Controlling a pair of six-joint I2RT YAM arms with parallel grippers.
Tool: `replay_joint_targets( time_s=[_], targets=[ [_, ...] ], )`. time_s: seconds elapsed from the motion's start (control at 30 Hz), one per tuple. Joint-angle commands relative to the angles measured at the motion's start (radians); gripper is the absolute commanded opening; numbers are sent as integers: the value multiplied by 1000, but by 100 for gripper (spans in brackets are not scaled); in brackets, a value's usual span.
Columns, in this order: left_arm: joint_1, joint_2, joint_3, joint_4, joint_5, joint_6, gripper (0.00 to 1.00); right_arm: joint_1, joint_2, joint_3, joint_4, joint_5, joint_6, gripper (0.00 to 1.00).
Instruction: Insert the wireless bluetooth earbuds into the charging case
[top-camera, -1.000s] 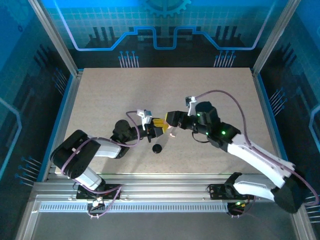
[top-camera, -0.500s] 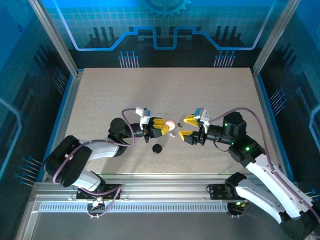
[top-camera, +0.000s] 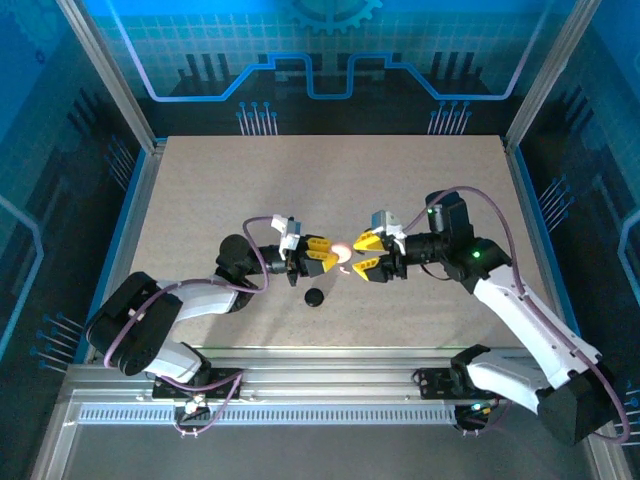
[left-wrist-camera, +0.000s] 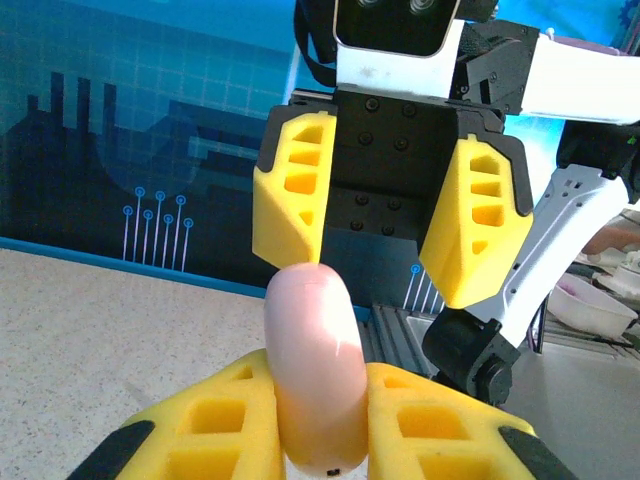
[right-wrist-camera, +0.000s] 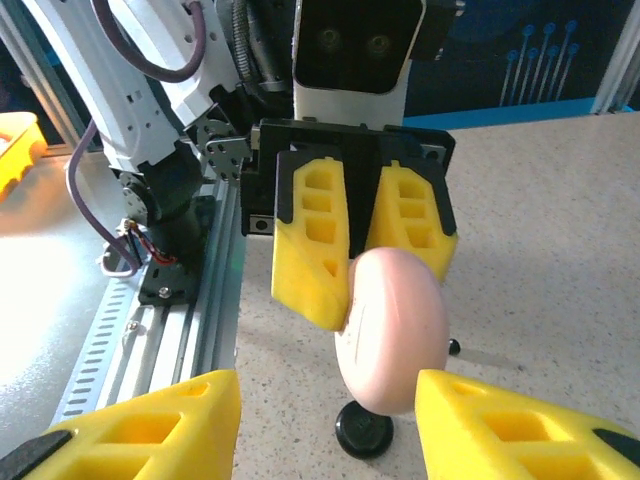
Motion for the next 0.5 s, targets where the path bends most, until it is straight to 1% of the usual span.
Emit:
replay_joint_targets(
  time_s=[0.0, 0.1, 0.33, 0.47],
  targets=[
    [-7, -17, 33, 30, 21, 26, 13, 12, 37, 36, -40, -46, -49, 48],
    [-7, -23, 27, 30, 17, 37, 13, 19, 72, 61, -48, -40, -56, 45],
    [-8, -25, 33, 30, 14, 37, 13, 33, 134, 106, -77, -43, -90, 42],
    [-7, -29, 34, 30, 14, 36, 13, 34, 149, 123, -93, -15, -103, 41]
  ],
)
